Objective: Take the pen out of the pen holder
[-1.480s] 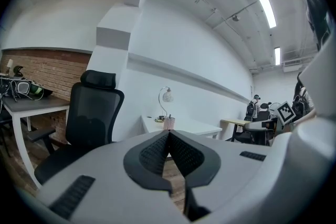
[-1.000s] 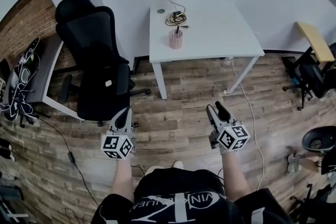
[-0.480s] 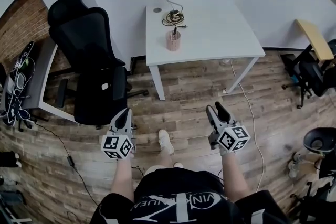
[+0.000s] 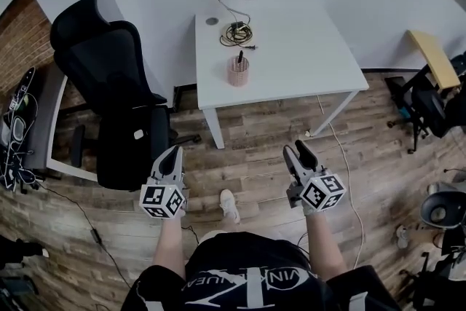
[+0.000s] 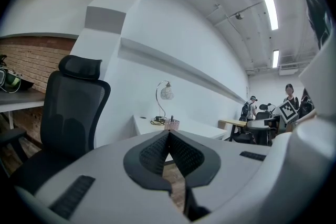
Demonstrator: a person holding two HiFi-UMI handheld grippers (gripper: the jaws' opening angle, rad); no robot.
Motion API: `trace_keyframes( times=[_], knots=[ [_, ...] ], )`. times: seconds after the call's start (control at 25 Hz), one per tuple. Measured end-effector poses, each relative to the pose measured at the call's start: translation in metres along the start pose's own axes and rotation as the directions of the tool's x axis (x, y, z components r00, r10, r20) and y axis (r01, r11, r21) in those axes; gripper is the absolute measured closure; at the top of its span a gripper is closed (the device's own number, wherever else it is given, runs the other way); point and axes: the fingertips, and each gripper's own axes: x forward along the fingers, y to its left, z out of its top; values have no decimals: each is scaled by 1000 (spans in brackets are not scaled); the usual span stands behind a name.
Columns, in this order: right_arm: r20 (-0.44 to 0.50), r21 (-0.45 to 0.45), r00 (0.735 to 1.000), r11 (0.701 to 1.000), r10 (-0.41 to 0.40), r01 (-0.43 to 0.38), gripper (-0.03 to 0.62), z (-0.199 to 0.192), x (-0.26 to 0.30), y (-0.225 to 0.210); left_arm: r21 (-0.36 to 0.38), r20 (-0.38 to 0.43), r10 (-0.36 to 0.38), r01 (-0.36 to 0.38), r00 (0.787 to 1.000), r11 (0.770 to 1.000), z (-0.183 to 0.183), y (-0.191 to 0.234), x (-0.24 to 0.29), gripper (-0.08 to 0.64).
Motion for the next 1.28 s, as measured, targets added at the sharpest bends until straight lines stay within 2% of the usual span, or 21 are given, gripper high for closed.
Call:
trace_keyframes(
  times=[0.36,0.56,1.04,1.28],
  knots=[
    [-29,-5,999,1000,-18,17,413,10,54,-11,28,6,-12,11,1000,1000,16,30,55,548],
    [-44,-2,999,1000,-16,16,413,12,92,-17,19,2,-23,23,1000,1000,19,49,87,548],
    [-43,19,999,1000,6,-5,413,13,180,-28,7,-24,-45,45,999,999,11,95,141,548],
    [-48,7,998,999,32,-31,413,21,206,-29,-2,-34,-42,42,999,999,9,105,157,548]
  ],
)
